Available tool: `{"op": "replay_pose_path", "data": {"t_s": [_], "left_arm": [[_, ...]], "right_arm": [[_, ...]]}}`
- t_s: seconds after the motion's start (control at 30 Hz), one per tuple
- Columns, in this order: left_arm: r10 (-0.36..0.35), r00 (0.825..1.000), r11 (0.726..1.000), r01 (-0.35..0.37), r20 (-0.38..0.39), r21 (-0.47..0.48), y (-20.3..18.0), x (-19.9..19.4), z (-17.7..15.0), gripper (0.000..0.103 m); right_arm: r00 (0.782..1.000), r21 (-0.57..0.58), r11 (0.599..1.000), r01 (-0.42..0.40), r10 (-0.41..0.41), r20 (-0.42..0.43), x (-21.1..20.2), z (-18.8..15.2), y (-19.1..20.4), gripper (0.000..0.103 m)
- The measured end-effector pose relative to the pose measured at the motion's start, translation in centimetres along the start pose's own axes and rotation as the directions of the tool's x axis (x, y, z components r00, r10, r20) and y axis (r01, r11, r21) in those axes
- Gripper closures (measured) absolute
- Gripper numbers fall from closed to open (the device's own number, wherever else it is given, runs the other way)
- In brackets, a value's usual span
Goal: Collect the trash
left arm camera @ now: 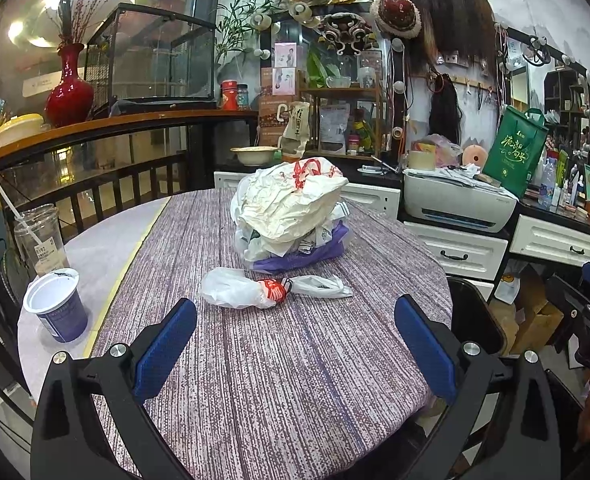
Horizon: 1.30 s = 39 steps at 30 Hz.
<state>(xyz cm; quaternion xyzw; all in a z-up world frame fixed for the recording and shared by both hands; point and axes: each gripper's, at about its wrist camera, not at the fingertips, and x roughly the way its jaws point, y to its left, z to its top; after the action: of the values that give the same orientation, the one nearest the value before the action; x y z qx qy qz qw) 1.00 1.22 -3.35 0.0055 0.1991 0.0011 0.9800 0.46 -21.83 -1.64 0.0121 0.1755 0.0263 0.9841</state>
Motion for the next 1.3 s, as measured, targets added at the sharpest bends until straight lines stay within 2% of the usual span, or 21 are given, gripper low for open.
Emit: {"op": "replay_pose_path", "data": {"t_s": [0.17,0.27,0.43,0.53,0.67,0.77,0.83,0.93,1.03,1.17,1.2,1.23,1.3], "left_arm": [[-0.013,0.997,1.000,0.014,-0.077,0.001,0.1,1.1,0.1,0.005],[-0.015,0.994,1.000,0.015,-0.112,0.000,0.5,1.8,0.3,0.005],[-0.024,0.987,0.999,0.020,-0.160,-0.025,1.9,2.9,0.9,0.005],[-0.021,0.981,1.000,0.016,-0.191,-0.024,2.9,3.8,1.5,0.005],[0.000,0.978,1.000,0.000,-0.208,0.002,4.3,4.6,2.3,0.005],[-0.007,0.973,1.000,0.008,-0.231,0.002,5.3,5.2,2.8,0.005],[-0.012,0.969,1.000,0.011,-0.247,-0.005,5.9,5.5,3.0,0.005],[-0.025,0.963,1.000,0.022,-0.267,-0.016,6.4,5.8,3.0,0.005],[-0.036,0.960,0.999,0.031,-0.277,-0.023,6.8,6.0,3.0,0.005],[-0.065,0.952,0.998,0.056,-0.298,-0.040,7.0,6.6,3.0,0.005],[-0.072,0.950,0.997,0.062,-0.302,-0.043,7.0,6.8,3.0,0.005],[-0.080,0.949,0.997,0.070,-0.306,-0.044,7.0,7.0,3.1,0.005],[-0.093,0.946,0.995,0.083,-0.311,-0.046,6.9,7.3,3.1,0.005]], "right_arm": [[0.993,-0.022,0.999,-0.044,0.041,-0.112,2.2,0.0,0.5,0.005],[0.974,-0.014,0.995,-0.094,0.089,-0.208,4.3,0.1,0.5,0.005],[0.950,-0.032,0.987,-0.156,0.141,-0.279,7.4,1.0,1.5,0.005],[0.937,-0.033,0.975,-0.220,0.202,-0.285,9.0,2.6,2.7,0.005],[0.925,-0.044,0.951,-0.307,0.288,-0.247,11.5,5.9,5.4,0.005],[0.916,-0.078,0.931,-0.357,0.332,-0.225,13.5,8.3,7.9,0.009],[0.907,-0.102,0.920,-0.380,0.348,-0.237,15.2,9.7,9.6,0.021],[0.886,-0.094,0.905,-0.415,0.379,-0.267,17.8,11.3,11.3,0.026],[0.875,-0.080,0.901,-0.427,0.389,-0.288,20.2,12.5,12.4,0.034],[0.835,-0.001,0.892,-0.453,0.423,-0.352,24.1,13.3,12.9,0.048],[0.826,0.014,0.890,-0.456,0.429,-0.366,24.8,13.3,13.0,0.057],[0.816,0.026,0.886,-0.464,0.438,-0.377,25.1,13.2,13.1,0.071],[0.802,0.044,0.877,-0.478,0.457,-0.384,25.1,12.9,13.0,0.085]]}}
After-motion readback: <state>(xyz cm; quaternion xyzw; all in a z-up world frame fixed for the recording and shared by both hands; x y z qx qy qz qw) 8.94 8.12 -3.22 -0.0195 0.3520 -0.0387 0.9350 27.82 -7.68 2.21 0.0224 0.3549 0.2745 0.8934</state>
